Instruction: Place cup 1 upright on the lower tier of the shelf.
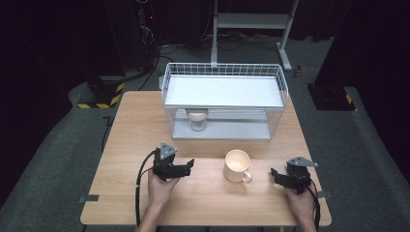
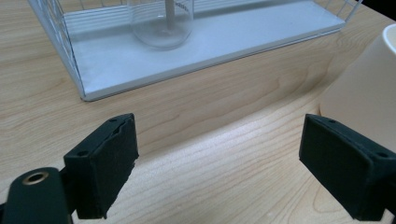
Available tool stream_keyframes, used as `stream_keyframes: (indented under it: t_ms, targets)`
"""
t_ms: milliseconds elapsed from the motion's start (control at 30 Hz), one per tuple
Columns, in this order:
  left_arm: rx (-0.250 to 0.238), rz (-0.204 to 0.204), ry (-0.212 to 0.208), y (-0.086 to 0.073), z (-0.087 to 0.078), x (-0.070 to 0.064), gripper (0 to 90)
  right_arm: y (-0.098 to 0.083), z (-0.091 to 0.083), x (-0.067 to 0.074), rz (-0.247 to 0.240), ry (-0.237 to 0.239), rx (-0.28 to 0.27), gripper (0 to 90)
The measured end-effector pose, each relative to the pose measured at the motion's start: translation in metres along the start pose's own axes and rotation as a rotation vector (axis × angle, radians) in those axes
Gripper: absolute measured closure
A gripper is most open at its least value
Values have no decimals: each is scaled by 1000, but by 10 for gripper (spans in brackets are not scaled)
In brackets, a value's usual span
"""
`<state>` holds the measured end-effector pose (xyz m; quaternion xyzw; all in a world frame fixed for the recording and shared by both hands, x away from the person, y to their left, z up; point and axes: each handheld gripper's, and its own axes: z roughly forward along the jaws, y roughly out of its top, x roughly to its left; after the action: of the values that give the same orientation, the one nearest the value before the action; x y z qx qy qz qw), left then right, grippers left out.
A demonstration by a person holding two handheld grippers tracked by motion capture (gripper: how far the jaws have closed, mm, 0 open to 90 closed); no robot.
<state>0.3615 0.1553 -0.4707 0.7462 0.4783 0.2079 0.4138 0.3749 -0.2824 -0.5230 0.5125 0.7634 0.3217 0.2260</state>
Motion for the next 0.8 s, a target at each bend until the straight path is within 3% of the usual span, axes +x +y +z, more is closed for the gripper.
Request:
stream_keyframes:
  t_ms: [200, 400, 533, 800]
  targets:
    - [6, -27, -10, -8, -1, 0, 122, 0, 0, 0, 3, 0, 0, 277]
    - [42, -21, -12, -22, 2, 1, 133, 0, 0, 0, 2, 1, 2, 278]
    - [46, -33, 3, -28, 2, 2, 134, 0, 0, 0, 2, 0, 2, 278]
    - [84, 6, 73, -37, 9, 3, 135, 0, 0, 0, 4, 0, 3, 278]
